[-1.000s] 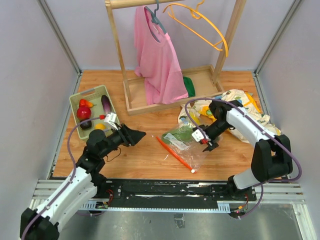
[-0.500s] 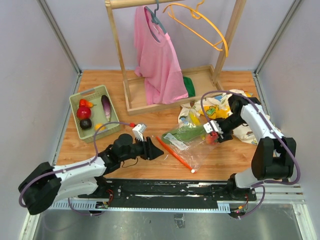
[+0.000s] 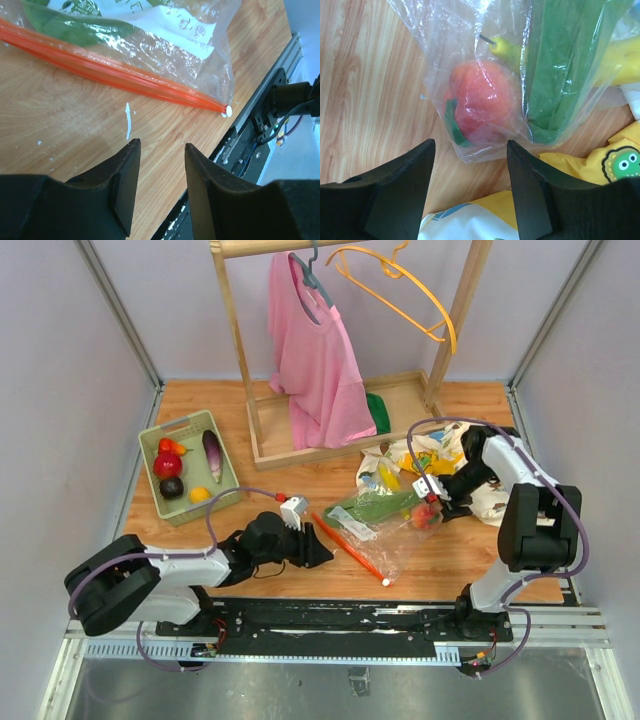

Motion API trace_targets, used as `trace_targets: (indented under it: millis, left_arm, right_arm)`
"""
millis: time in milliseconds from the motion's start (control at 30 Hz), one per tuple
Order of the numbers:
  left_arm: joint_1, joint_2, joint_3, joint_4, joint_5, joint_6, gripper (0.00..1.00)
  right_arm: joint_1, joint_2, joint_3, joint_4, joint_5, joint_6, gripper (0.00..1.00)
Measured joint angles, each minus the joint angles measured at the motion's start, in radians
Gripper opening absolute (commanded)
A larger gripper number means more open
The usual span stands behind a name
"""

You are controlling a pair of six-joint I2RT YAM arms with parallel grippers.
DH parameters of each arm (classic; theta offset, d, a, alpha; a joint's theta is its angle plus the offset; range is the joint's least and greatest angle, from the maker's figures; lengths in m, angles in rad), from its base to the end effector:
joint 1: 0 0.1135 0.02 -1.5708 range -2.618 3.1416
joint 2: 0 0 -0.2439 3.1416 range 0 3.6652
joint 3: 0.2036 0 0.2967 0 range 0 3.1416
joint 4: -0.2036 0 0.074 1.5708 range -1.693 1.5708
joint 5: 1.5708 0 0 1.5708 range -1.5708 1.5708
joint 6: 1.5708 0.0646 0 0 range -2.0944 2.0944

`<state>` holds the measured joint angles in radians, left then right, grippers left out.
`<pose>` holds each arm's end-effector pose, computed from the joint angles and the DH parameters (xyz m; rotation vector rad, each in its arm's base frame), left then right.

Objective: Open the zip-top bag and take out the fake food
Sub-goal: Open the zipper of the food storage bag at the center of the board.

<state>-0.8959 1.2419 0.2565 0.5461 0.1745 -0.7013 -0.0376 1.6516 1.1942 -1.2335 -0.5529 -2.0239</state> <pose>0.1639 -0.2228 0.0768 0.3370 2.1881 -1.1404 0.3125 0.0222 0.1541 -2.2191 1.5010 0.5289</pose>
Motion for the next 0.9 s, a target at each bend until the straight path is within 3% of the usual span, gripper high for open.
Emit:
trace_targets:
  millis: [533, 600, 767, 900]
  left_arm:
    - [-0.024, 0.271, 0.083, 0.159, -0.025, 0.008, 0.42]
    - [-0.024, 0.292, 0.090, 0.169, -0.030, 0.013, 0.40]
    - [-0.024, 0.326, 0.109, 0.186, -0.047, 0.028, 0.21]
    - [-0.024, 0.349, 0.128, 0.211, -0.043, 0.036, 0.24]
  right_arm:
    - [0.005, 0.029, -0.018, -0.008, -0.015, 0.000, 0.22]
    - [0.005, 0.029, -0.026, -0.012, -0.020, 0.000, 0.20]
    - [0.005, 0.029, -0.044, -0.026, -0.031, 0.000, 0.19]
    - [0.005, 0.028, -0.059, -0.035, -0.043, 0.000, 0.24]
